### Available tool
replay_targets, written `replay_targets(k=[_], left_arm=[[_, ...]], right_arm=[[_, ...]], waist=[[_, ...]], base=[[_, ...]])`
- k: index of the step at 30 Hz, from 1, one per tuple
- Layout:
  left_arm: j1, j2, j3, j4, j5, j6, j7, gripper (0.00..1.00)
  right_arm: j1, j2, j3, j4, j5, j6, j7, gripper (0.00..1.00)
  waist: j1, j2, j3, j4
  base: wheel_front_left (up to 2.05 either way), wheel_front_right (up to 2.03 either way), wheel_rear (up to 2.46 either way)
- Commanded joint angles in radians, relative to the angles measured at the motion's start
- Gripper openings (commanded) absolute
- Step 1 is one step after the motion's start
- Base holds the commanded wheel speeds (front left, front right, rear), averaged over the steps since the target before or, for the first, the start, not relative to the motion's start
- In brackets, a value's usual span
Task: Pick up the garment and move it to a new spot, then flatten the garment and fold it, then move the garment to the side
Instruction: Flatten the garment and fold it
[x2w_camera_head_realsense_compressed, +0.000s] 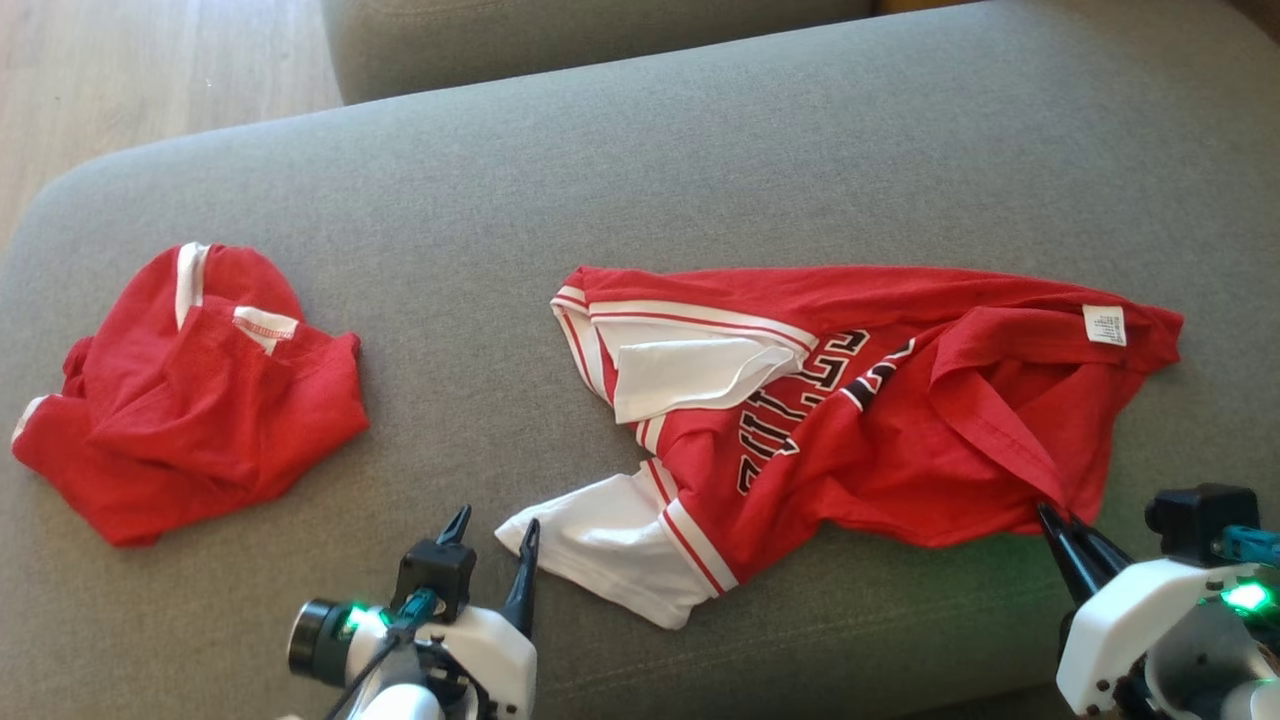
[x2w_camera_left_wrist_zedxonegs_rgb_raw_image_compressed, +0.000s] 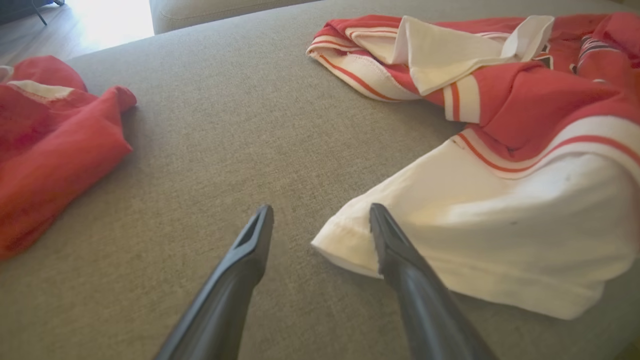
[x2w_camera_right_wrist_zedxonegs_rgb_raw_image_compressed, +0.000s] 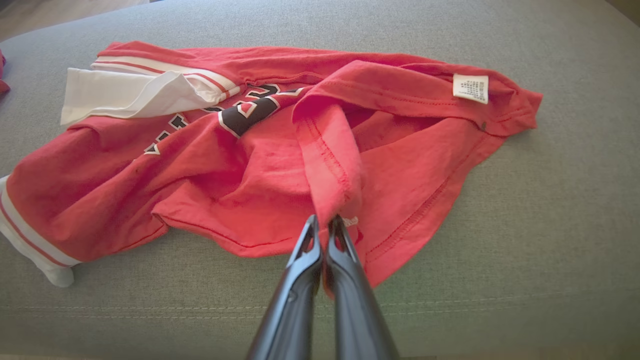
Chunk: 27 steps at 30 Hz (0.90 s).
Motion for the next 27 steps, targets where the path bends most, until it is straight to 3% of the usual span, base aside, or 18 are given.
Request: replay_targets(k=[1, 9, 17, 21, 22, 23, 24, 27], left_arm=[[-0.046, 0.007, 0.027, -0.003, 0.013, 0.01, -0.012, 1.0], [-0.095, 0.008, 0.004, 0.143, 0.025, 0.004, -0.012, 1.0], [-0.105, 0.004, -0.001, 0.158, 0.01, 0.004, -0.012, 1.0], [-0.103, 0.003, -0.012, 0.175, -0.002, -0.017, -0.012, 0.99], [-0.105, 0.003, -0.015, 0.179, -0.003, -0.021, -0.012, 0.73], [-0.107, 0.002, -0.019, 0.186, -0.004, -0.028, -0.012, 0.31], [-0.109, 0.002, -0.024, 0.192, -0.004, -0.034, -0.012, 0.0], [-0.111, 0.001, -0.029, 0.192, -0.009, -0.037, -0.012, 0.0]], right_arm=[[-0.042, -0.014, 0.018, -0.03, -0.007, 0.0, -0.014, 0.0], [-0.046, -0.015, 0.016, -0.023, -0.006, 0.0, -0.021, 0.0], [-0.052, -0.014, 0.018, -0.016, -0.009, 0.0, -0.025, 0.0], [-0.053, -0.013, 0.027, -0.011, -0.01, 0.0, -0.026, 0.0], [-0.054, -0.015, 0.03, -0.008, -0.009, 0.0, -0.027, 0.0], [-0.056, -0.017, 0.033, -0.005, -0.008, 0.0, -0.029, 0.0], [-0.056, -0.019, 0.035, -0.002, -0.006, 0.0, -0.031, 0.0], [-0.056, -0.026, 0.032, 0.005, -0.003, 0.0, -0.034, 0.0]], waist=[[0.0, 0.0, 0.001, -0.004], [0.0, 0.0, 0.005, -0.012], [0.0, 0.0, 0.004, -0.008], [0.0, 0.0, 0.004, -0.011], [0.0, 0.0, 0.006, -0.013], [0.0, 0.0, 0.008, -0.015], [0.0, 0.0, 0.008, -0.016], [0.0, 0.0, 0.008, -0.017]], base=[[0.0, 0.0, 0.0], [0.0, 0.0, 0.0], [0.0, 0.0, 0.0], [0.0, 0.0, 0.0], [0.0, 0.0, 0.0], [0.0, 0.0, 0.0], [0.0, 0.0, 0.0], [0.0, 0.0, 0.0]])
